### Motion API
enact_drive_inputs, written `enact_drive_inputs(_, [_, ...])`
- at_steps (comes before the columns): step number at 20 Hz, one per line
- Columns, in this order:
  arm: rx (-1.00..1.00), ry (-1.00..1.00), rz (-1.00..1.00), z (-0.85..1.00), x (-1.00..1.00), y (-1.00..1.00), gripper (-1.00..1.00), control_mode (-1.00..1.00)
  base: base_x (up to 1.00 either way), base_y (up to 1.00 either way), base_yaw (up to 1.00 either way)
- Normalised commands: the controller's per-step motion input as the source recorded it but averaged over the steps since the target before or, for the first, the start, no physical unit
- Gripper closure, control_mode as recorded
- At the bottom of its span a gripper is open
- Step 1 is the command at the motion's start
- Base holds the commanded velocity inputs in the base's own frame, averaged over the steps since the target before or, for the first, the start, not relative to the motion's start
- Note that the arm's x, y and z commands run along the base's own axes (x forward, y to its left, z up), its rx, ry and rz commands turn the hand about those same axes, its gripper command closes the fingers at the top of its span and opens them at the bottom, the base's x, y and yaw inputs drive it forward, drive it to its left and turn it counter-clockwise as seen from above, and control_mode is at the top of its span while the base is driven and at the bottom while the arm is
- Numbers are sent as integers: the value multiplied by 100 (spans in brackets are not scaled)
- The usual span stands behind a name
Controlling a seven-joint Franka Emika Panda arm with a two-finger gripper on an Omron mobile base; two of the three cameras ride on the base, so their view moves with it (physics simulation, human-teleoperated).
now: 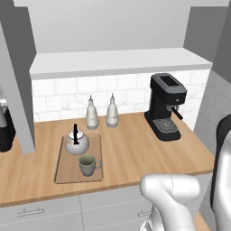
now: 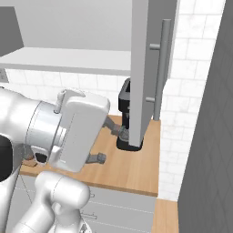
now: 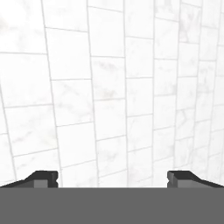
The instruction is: Pick the kettle from the counter and place it on the tray. Then pick the mug from the cabinet and place it on the tray. Then close the cabinet doors.
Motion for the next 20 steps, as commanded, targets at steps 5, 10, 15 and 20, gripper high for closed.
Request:
enact_drive_inputs(5, [0,1,9,0,29,-29,-100,-100,0,0,0])
enact_drive_inputs(10, [-4,0,24,1,2,-38,-100,-100,0,0,0])
enact_drive_inputs(15, [-12,0,22,0,20,-32,-100,-100,0,0,0])
enact_drive_inputs(20, [-15,12,22,0,26,-25,-100,-100,0,0,0])
